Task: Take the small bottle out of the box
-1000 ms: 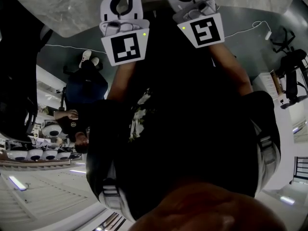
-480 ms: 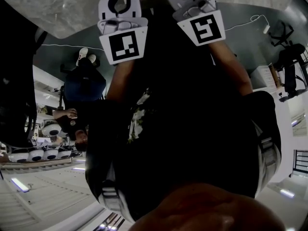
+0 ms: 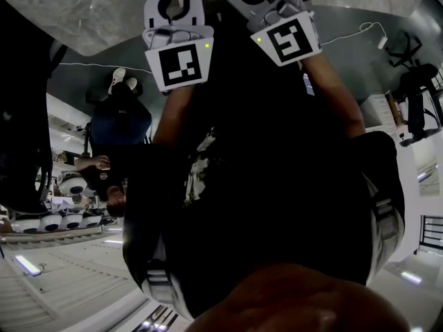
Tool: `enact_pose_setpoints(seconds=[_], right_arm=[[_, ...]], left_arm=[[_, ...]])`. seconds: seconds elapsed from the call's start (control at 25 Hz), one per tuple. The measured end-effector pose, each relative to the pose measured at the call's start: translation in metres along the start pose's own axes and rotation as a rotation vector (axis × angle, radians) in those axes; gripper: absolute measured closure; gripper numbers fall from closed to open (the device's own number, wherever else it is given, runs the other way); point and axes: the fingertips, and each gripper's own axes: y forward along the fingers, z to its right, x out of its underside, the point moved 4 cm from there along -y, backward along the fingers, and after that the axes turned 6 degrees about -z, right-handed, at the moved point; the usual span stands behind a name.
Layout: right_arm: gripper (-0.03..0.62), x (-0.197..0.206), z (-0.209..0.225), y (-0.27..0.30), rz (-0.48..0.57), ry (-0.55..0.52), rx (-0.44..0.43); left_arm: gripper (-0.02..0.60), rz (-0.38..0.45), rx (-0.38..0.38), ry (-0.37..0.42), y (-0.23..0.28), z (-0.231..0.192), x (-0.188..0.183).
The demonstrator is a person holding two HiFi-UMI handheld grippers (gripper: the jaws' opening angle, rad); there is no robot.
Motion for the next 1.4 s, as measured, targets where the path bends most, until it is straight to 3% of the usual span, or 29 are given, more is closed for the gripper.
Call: enact_pose_setpoints(seconds=[0.28, 0.96, 1.08, 1.24, 1.4], right_arm=[[0.408, 0.007, -0.010, 0.010, -0.098, -0.098, -0.109], [0.407, 0.029, -0.024, 0.026, -0.292, -0.297, -0.186], [0.408, 0.028, -0.021, 0.027, -0.299, -0.282, -0.162], [0.407, 0.020, 0.003, 0.028, -0.282, -0.251, -0.048], [0.407, 0.018, -0.001, 0.030, -0.325, -0.238, -0.142]], left_arm=[[0.574, -0.013, -0.007, -0.006, 0.003, -0.001, 0.004], [0.574, -0.032, -0.025, -0.016, 0.003, -0.002, 0.013], [0.574, -0.029, -0.029, -0.013, 0.002, -0.002, 0.013], [0.574, -0.017, -0.039, -0.017, 0.001, -0.005, 0.009], [0.574, -0.011, -0.046, -0.016, -0.001, -0.008, 0.009]])
